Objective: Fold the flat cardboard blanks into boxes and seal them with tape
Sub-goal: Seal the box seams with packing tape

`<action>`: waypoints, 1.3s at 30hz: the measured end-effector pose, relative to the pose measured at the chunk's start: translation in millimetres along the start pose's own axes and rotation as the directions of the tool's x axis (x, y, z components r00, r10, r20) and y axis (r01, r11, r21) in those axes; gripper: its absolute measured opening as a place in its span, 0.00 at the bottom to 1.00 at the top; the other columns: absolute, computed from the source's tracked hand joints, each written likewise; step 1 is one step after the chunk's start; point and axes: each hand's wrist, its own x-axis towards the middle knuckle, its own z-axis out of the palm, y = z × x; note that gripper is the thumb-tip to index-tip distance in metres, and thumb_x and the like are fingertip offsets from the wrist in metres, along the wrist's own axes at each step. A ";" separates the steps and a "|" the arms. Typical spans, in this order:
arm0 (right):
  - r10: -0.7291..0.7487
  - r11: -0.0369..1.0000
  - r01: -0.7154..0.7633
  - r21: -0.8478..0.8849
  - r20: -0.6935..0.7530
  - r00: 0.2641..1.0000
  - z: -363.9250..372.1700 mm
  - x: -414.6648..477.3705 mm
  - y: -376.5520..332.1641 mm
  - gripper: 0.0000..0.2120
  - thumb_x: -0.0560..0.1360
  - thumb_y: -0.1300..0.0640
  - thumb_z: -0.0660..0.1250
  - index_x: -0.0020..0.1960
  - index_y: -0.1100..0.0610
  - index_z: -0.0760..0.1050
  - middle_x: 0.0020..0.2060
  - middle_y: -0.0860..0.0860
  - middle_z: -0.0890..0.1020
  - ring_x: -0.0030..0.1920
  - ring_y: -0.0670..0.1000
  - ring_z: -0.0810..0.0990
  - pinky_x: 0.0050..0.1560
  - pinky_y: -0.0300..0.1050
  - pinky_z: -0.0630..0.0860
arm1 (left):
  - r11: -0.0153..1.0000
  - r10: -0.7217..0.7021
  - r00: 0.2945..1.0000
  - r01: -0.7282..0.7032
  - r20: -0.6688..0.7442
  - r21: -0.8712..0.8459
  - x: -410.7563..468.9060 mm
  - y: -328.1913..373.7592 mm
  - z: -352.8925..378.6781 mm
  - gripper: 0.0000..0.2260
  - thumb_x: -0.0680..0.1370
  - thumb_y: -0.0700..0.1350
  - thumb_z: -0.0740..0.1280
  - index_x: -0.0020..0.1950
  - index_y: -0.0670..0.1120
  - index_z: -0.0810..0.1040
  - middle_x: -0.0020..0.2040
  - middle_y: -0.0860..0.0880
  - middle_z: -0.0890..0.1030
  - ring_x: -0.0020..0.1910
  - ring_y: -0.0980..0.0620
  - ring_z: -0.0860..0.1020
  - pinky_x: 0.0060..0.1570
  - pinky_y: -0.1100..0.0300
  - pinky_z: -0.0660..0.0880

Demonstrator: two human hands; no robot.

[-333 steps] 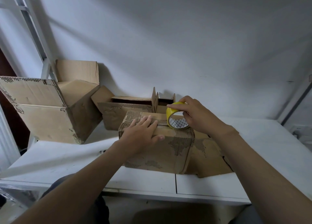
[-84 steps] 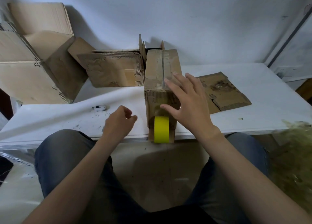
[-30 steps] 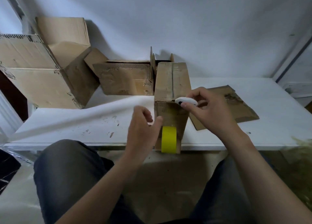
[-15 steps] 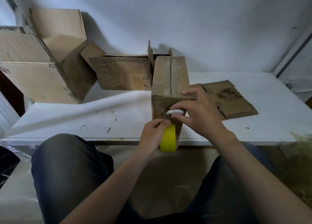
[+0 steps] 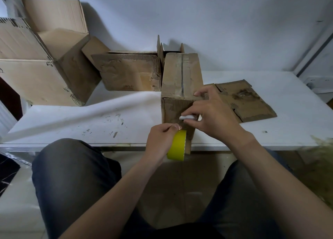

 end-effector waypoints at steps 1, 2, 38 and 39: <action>-0.004 1.000 0.003 0.028 0.038 0.999 -4.9 -0.1 3.1 0.08 0.70 0.50 0.78 0.48 0.45 0.86 0.43 0.37 0.75 0.67 0.48 0.68 0.35 0.49 0.78 | 1.000 0.000 1.000 0.000 0.002 0.005 0.5 -0.8 -0.1 0.09 0.79 0.54 0.69 0.41 0.59 0.85 0.47 0.56 0.82 0.52 0.48 0.80 0.59 0.39 0.78; -0.006 0.998 0.002 0.057 0.071 0.997 -9.2 -1.0 5.8 0.07 0.69 0.51 0.79 0.47 0.45 0.86 0.46 0.38 0.75 0.68 0.46 0.67 0.37 0.52 0.80 | 1.000 0.003 1.000 -0.003 0.003 0.012 1.0 -1.9 0.1 0.11 0.79 0.54 0.69 0.38 0.61 0.84 0.46 0.58 0.82 0.52 0.48 0.80 0.58 0.39 0.78; 0.481 0.857 -0.470 0.213 -0.002 0.877 22.7 -37.2 80.8 0.13 0.83 0.55 0.63 0.64 0.54 0.80 0.58 0.52 0.83 0.62 0.55 0.77 0.63 0.49 0.72 | 0.892 0.100 0.995 -0.084 -0.013 0.444 -0.4 3.4 -14.2 0.08 0.81 0.51 0.67 0.55 0.55 0.85 0.56 0.54 0.80 0.54 0.49 0.77 0.56 0.49 0.78; 0.433 0.867 -0.398 0.298 -0.056 0.900 15.8 -30.1 74.0 0.15 0.84 0.55 0.60 0.69 0.54 0.77 0.63 0.51 0.81 0.66 0.53 0.75 0.69 0.51 0.70 | 0.895 0.098 0.995 -0.084 -0.009 0.437 -0.7 4.8 -14.8 0.08 0.80 0.52 0.67 0.56 0.54 0.85 0.56 0.53 0.80 0.54 0.49 0.78 0.57 0.47 0.79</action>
